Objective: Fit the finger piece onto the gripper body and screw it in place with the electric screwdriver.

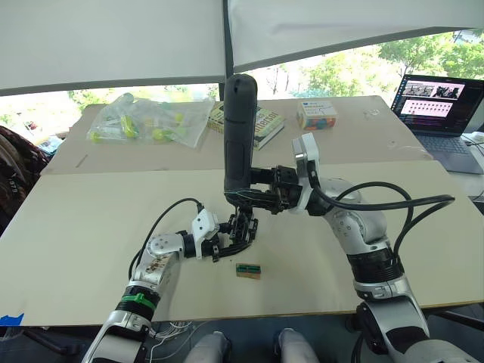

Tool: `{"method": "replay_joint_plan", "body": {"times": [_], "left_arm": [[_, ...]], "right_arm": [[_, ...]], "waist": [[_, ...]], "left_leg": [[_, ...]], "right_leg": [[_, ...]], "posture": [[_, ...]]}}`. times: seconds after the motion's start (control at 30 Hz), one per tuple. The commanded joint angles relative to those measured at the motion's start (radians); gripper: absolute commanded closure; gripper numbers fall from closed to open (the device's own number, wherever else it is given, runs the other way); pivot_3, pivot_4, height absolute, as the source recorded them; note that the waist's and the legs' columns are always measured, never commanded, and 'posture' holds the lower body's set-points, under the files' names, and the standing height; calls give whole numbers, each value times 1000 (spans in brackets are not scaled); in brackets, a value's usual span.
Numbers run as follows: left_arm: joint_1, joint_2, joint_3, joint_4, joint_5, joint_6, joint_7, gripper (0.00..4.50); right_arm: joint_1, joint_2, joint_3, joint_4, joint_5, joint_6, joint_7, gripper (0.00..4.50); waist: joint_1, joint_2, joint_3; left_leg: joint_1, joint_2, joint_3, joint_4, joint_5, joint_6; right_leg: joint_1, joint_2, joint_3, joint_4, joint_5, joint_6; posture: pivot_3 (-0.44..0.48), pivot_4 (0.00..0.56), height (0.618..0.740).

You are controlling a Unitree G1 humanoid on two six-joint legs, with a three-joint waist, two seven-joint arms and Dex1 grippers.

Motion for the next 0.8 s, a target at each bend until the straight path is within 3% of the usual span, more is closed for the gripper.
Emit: {"method": "replay_joint_plan", "body": {"times": [0.03,0.8], "left_arm": [[14,-7,-19,24,17,23,3,2173],[25,-3,-7,0,8,49,21,2173]], "right_arm": [[-10,0,4,-19,1,-1,7,2593],[16,-15,83,71,-115,17,-82,2593]], "waist": [[0,0,0],[-1,0,-12]], "left_leg": [[0,0,0,0,0,0],[6,1,0,0,0,0]], "right_leg": [[0,0,0,0,0,0],[6,1,0,-1,0,0]], "posture": [[0,150,740],[0,150,740]]}}
